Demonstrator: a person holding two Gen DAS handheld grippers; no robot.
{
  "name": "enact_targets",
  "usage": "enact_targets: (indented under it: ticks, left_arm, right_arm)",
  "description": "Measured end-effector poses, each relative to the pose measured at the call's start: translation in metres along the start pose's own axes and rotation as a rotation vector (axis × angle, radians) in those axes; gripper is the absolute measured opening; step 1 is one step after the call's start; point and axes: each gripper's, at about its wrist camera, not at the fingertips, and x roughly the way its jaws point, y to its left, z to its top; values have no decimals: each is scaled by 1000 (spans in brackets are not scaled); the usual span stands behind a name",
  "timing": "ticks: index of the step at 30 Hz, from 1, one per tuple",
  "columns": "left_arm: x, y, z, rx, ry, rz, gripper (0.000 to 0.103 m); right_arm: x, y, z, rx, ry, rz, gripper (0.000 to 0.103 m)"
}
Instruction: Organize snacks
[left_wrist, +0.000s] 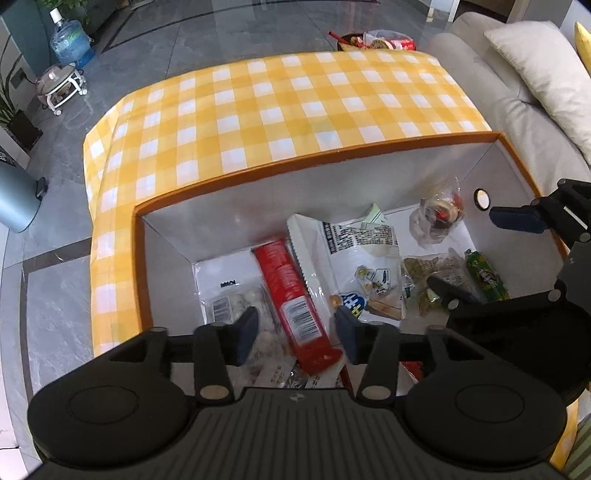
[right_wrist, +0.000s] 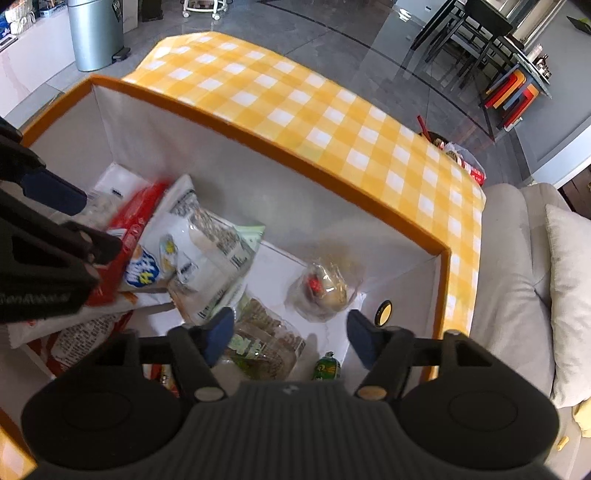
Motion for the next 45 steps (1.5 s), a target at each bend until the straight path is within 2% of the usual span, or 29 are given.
enact_targets:
  ticks: [1, 3, 5, 10, 16, 21, 24, 30, 35, 41, 45]
  left_arm:
    - [-3, 0, -1, 0, -6, -4, 68]
    - [-13, 0, -5, 3, -21, -8, 69]
    - [-25, 2, -9, -3, -44, -5, 72]
    - [-63, 7, -24, -16, -122, 8, 75]
    - [-126, 10, -46, -49, -274, 51, 75]
    - [-173, -1, -78, -57, -404, 92, 75]
    - [-194, -11, -97, -33, -431, 119, 77]
    - [-217, -29, -138, 18, -442, 149, 79]
    - [-223, -33, -175, 4, -468, 172, 80]
    - [-220, -33, -218, -63, -499, 125, 80]
    - [-216, -36, -233, -84, -538, 112, 81]
  right_arm:
    - [-3, 0, 1, -2, -2, 2, 74]
    - [-11, 0, 1, 2, -12, 7, 83]
    - [-20, -2, 1, 12, -22, 10, 86]
    - [-52, -12, 1, 61, -56, 32, 88]
    - [-105, -16, -9, 133, -122, 36, 91]
    - [-158, -11, -37, 218, -203, 59, 95]
    - [-185, -5, -59, 257, -248, 75, 97]
    - [-224, 12, -106, 297, -307, 89, 98]
    - [-244, 29, -146, 310, -352, 62, 99]
    - [-255, 50, -188, 344, -392, 45, 99]
    - [-258, 62, -209, 372, -424, -4, 99]
